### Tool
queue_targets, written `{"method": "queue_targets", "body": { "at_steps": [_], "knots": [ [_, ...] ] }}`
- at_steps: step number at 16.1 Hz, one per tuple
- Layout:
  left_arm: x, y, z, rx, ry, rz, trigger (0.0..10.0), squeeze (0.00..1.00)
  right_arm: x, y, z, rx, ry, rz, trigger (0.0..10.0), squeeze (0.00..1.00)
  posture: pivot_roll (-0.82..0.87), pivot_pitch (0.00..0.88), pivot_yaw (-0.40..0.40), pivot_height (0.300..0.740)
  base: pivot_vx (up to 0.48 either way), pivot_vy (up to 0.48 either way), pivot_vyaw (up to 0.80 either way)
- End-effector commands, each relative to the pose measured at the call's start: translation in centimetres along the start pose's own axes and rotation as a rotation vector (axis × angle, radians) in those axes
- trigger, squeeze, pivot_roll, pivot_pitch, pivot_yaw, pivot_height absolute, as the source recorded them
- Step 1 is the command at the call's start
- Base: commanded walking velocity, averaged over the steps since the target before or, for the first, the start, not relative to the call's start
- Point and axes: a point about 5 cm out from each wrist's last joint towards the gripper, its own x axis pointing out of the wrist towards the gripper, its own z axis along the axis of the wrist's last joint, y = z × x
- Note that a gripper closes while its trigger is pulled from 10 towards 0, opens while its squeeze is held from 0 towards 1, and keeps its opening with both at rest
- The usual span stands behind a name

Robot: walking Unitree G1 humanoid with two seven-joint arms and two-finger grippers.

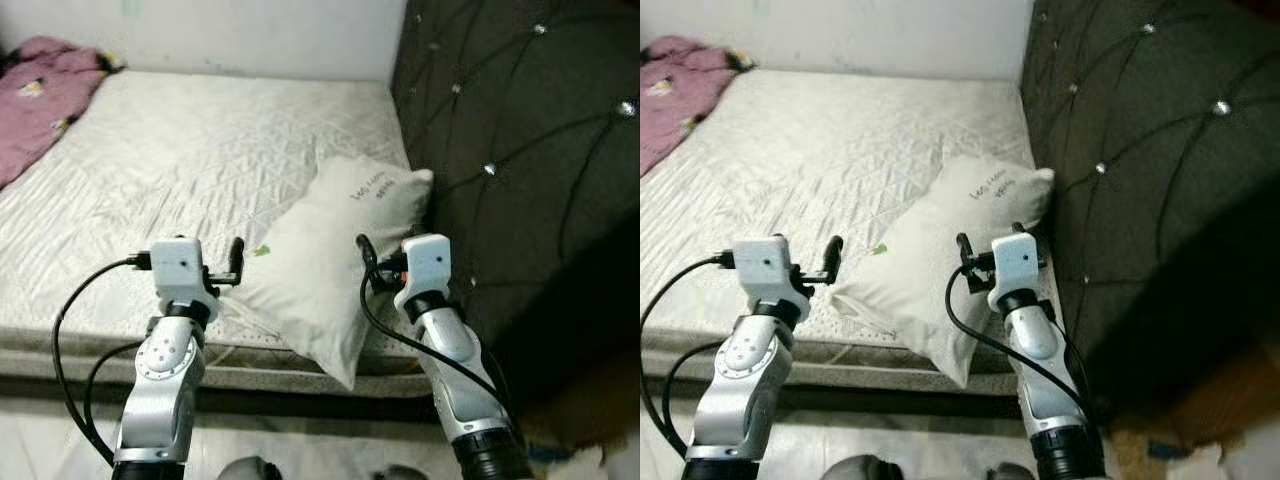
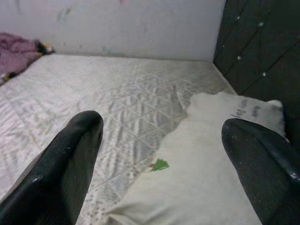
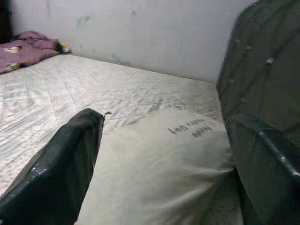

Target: Clean up the room

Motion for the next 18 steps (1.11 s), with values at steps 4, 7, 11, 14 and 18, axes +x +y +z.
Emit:
{"method": "queue_targets", "body": {
  "at_steps": [4,7,11,14,18],
  "knots": [
    [0.07,-0.53,0.09,-0.017,0.002,-0.009,10.0,0.00,-0.07,-0.76,0.15,-0.005,-0.008,-0.015,10.0,1.00,-0.05,0.027,0.010,0.740,0.000,0.455,0.00],
    [0.10,-0.44,0.08,-0.020,0.001,-0.002,8.4,0.00,-0.04,-0.75,0.19,0.000,-0.013,-0.015,0.0,0.00,-0.05,0.026,0.011,0.740,0.000,0.000,0.00],
    [0.12,-0.39,0.21,-0.019,-0.011,-0.001,0.0,0.00,0.01,-0.72,0.19,0.000,-0.012,-0.015,0.0,0.00,-0.05,0.024,0.012,0.740,0.000,0.000,0.00],
    [0.15,-0.28,0.18,-0.008,-0.004,0.006,10.0,0.00,0.05,-0.64,0.16,-0.001,-0.010,-0.013,6.2,0.00,-0.05,0.024,0.013,0.740,0.000,0.000,0.00],
    [0.17,-0.27,0.09,-0.001,0.002,0.011,10.0,0.00,0.05,-0.61,0.11,-0.005,-0.005,-0.013,10.0,0.00,-0.05,0.023,0.012,0.740,0.000,0.000,0.00]
  ]
}}
